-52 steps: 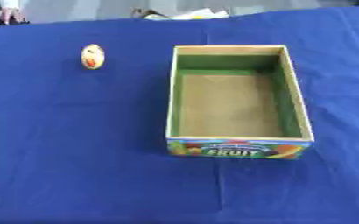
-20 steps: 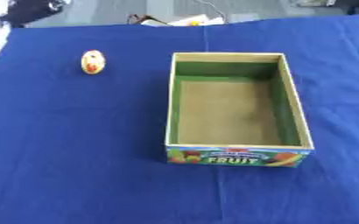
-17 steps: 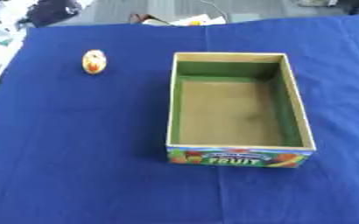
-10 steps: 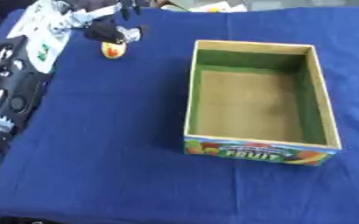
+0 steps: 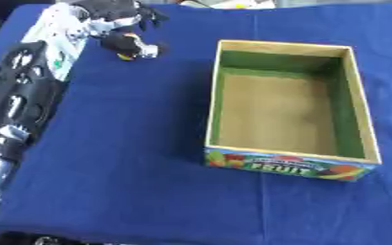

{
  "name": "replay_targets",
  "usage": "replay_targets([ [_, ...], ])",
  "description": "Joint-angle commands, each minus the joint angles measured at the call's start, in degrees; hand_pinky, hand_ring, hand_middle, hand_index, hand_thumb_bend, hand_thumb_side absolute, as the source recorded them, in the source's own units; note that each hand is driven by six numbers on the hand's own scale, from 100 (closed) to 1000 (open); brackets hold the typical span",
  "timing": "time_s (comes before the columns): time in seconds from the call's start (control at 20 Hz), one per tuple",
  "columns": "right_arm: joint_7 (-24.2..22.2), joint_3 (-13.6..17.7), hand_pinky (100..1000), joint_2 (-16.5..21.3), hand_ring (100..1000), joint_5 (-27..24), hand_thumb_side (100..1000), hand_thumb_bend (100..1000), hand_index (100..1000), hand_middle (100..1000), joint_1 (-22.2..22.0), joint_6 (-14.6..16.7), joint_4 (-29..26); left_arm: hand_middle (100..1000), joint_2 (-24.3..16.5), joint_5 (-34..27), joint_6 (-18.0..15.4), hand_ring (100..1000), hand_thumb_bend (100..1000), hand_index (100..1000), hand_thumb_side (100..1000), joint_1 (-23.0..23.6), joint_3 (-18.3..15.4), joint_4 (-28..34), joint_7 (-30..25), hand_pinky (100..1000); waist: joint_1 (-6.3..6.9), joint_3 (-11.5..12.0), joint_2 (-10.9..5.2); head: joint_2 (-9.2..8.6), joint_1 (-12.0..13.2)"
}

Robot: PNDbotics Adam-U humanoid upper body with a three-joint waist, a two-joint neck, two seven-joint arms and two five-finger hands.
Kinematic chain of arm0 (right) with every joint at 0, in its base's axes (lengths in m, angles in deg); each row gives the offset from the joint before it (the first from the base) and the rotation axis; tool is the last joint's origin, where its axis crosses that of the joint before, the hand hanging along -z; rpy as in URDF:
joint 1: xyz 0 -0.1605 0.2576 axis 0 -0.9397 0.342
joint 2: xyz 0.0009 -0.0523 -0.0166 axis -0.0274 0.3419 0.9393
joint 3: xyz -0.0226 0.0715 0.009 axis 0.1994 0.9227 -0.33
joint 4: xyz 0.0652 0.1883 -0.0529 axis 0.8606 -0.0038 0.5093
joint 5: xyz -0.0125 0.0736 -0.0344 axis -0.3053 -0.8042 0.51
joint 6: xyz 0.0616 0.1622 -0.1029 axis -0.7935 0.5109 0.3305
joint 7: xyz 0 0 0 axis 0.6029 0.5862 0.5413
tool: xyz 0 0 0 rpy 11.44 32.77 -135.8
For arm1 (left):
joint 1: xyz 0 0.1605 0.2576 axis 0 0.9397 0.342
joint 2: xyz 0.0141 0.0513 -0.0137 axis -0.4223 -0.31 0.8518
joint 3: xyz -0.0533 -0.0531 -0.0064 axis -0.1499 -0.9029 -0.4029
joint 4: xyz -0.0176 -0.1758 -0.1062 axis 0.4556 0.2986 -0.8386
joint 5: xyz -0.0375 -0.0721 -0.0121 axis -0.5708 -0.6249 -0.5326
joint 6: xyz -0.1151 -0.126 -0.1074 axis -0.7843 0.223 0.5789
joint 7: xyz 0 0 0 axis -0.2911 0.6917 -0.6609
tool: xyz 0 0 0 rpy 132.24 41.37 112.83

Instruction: Pick up objects on the table and place them in the box.

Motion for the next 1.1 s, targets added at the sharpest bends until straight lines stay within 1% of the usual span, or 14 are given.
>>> replay_targets([
  [0.05, -0.40, -0.01, 631, 0.36, 839, 0.91, 1000, 100, 952, 676, 0.27, -0.01, -1.15, 877, -1.94, 2.18, 1.84, 824, 388, 1000, 1000, -1.97, -1.59, -0.27, -0.47, 651, -0.23, 0.06, -0.96, -1.11, 0.13],
  [0.15, -0.52, -0.07, 631, 0.26, 839, 1.09, 1000, 100, 952, 674, 0.25, 0.02, -1.15, 886, -2.52, 3.84, 3.50, 840, 412, 1000, 1000, -2.16, -1.90, 0.11, 0.47, 657, -0.28, 0.04, -0.89, -1.41, 0.08],
  [0.35, -0.72, -0.17, 632, 0.08, 839, 1.43, 1000, 100, 951, 672, 0.24, 0.11, -1.15, 874, -3.68, 7.29, 6.95, 841, 455, 1000, 1000, -2.37, -1.91, -0.08, 2.18, 646, -0.34, -0.06, -0.63, -2.12, 0.01],
  [0.4, -0.77, -0.21, 632, 0.03, 839, 1.51, 1000, 100, 951, 671, 0.27, 0.13, -1.15, 873, -3.72, 8.13, 7.79, 838, 451, 1000, 1000, -2.47, -1.98, -0.59, 2.32, 643, -0.35, -0.09, -0.53, -2.29, 0.01],
  [0.6, -0.96, -0.30, 632, -0.20, 839, 1.86, 1000, 100, 950, 671, 0.39, 0.28, -1.15, 872, -3.09, 11.44, 11.10, 834, 462, 1000, 1000, -2.81, -2.77, -3.69, 2.65, 640, -0.45, -0.25, -0.07, -2.94, -0.06],
  [0.7, -1.00, -0.31, 632, -0.33, 840, 2.03, 1000, 100, 949, 670, 0.42, 0.38, -1.15, 876, -2.29, 13.15, 12.74, 832, 496, 1000, 1000, -2.86, -2.85, -5.04, 2.50, 638, -0.52, -0.36, 0.16, -3.23, -0.06],
  [0.9, -1.17, -0.41, 632, -0.67, 840, 2.53, 1000, 100, 949, 669, 0.52, 0.55, -1.15, 868, -1.08, 16.68, 13.88, 824, 587, 1000, 1000, -3.12, -3.79, -7.23, 2.17, 630, -0.68, -0.56, 0.71, -3.82, 0.03],
  [1.1, -1.29, -0.49, 633, -1.01, 841, 3.01, 1000, 100, 948, 667, 0.69, 0.73, -1.15, 854, -0.61, 19.60, 14.94, 811, 613, 1000, 1000, -3.54, -5.20, -9.35, 3.03, 617, -0.83, -0.77, 1.30, -4.40, 0.22],
])
